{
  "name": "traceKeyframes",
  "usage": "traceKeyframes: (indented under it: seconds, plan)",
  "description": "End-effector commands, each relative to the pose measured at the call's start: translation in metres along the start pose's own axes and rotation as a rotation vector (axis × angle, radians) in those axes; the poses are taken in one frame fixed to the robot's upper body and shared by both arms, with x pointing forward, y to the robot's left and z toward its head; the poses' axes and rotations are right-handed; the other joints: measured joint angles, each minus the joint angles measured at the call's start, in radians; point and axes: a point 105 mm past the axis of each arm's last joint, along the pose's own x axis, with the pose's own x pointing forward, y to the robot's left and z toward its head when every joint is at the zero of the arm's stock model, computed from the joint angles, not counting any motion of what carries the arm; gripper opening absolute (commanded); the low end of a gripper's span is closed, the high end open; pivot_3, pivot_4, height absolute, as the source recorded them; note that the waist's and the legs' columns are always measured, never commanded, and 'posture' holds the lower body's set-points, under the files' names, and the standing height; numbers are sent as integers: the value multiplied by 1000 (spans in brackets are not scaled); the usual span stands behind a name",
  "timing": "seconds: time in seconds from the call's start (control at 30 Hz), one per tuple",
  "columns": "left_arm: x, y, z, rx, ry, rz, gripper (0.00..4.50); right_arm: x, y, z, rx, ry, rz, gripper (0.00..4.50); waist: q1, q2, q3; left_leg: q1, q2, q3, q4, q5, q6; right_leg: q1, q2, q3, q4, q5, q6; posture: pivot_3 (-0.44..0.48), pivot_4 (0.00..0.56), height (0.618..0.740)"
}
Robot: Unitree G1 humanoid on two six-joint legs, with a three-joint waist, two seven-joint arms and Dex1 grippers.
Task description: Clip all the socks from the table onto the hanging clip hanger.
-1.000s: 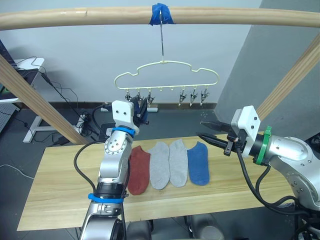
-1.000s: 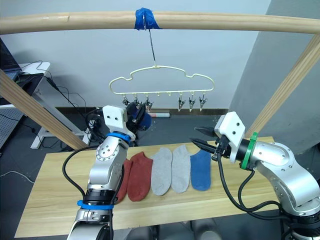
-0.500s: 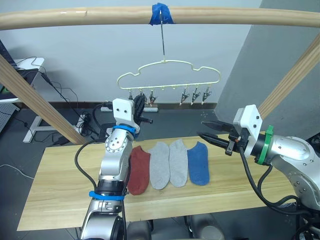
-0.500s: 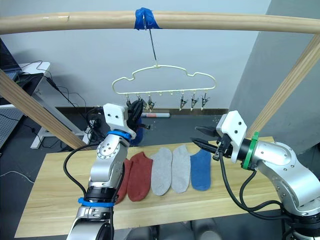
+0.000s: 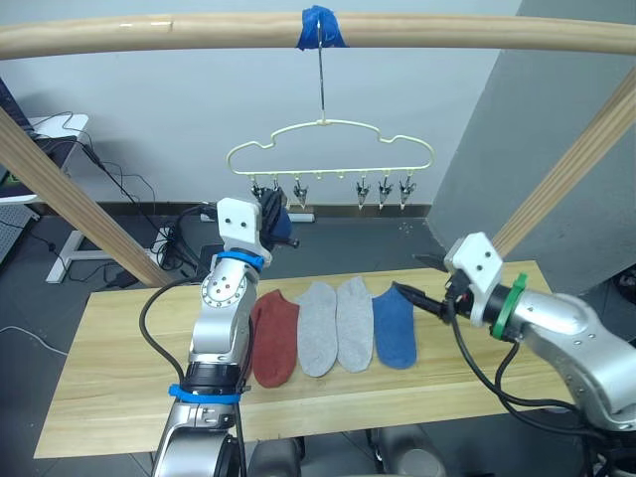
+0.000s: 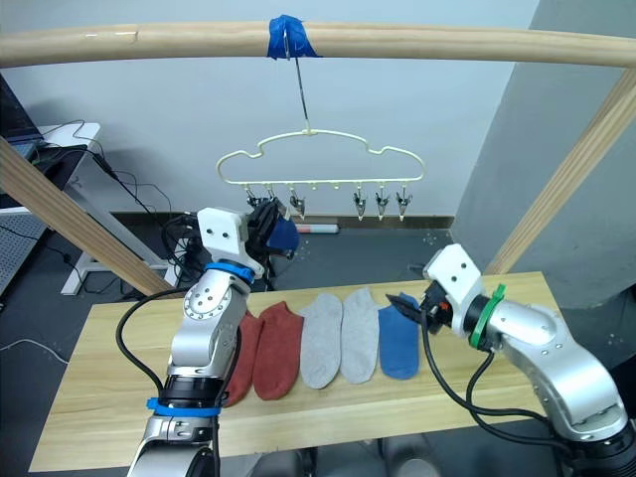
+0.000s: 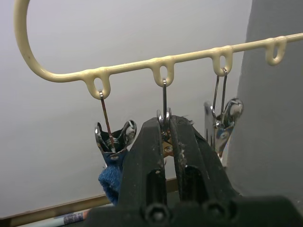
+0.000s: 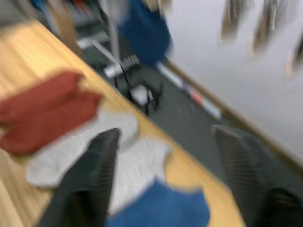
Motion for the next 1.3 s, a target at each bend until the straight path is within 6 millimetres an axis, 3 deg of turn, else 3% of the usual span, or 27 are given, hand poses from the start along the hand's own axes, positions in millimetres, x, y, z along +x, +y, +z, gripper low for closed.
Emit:
traceKeyframes:
  seconds: [0.03, 0.27, 0.63, 0.77, 0.9, 1.1, 1.3]
  plan:
    - [-2, -5, 13, 15, -32, -43, 0, 15, -9, -25, 44, 66, -187, 4480, -1, 0, 1, 0, 0, 0, 0, 0, 0, 0, 0, 0, 0, 0, 0, -238, 235, 740]
    - [-3, -8, 15, 19, -20, -74, 0, 51, -7, -78, 246, 175, -456, 4480, 0, 2, 3, 0, 0, -1, -1, 0, 0, -2, 0, 1, 0, 0, 0, -222, 234, 740]
    - [-4, -11, 14, 18, -7, -93, 0, 86, -4, -111, 353, 252, -504, 4480, -2, 3, 4, -1, 0, -1, -1, 0, 0, -3, 0, 1, 1, 0, 0, -209, 227, 740]
    - [-6, -10, 13, 21, 2, -101, 0, 89, -2, -123, 314, 310, -478, 3620, -3, 3, 4, -1, 0, -1, -1, 0, 0, -3, 0, 2, 1, 0, 0, -201, 225, 740]
    - [-8, -10, 13, 20, 13, -107, 0, 90, -3, -126, 291, 323, -475, 2216, -2, 3, 4, -1, 0, -2, -1, 0, 0, -3, 0, 1, 1, 0, 0, -197, 223, 740]
    - [-10, -13, 19, -57, 13, -162, 0, 90, -10, -110, 197, 254, -438, 63, -1, 3, 4, -1, 0, -2, -1, 0, 0, -3, 0, 1, 1, 0, 0, -198, 222, 740]
    - [-15, -15, 31, -135, 27, -251, 0, 95, -2, -37, -220, -1, -255, 63, -8, 5, 6, -1, 0, -1, -1, 0, 0, -3, 0, 1, 1, 0, 0, -207, 226, 740]
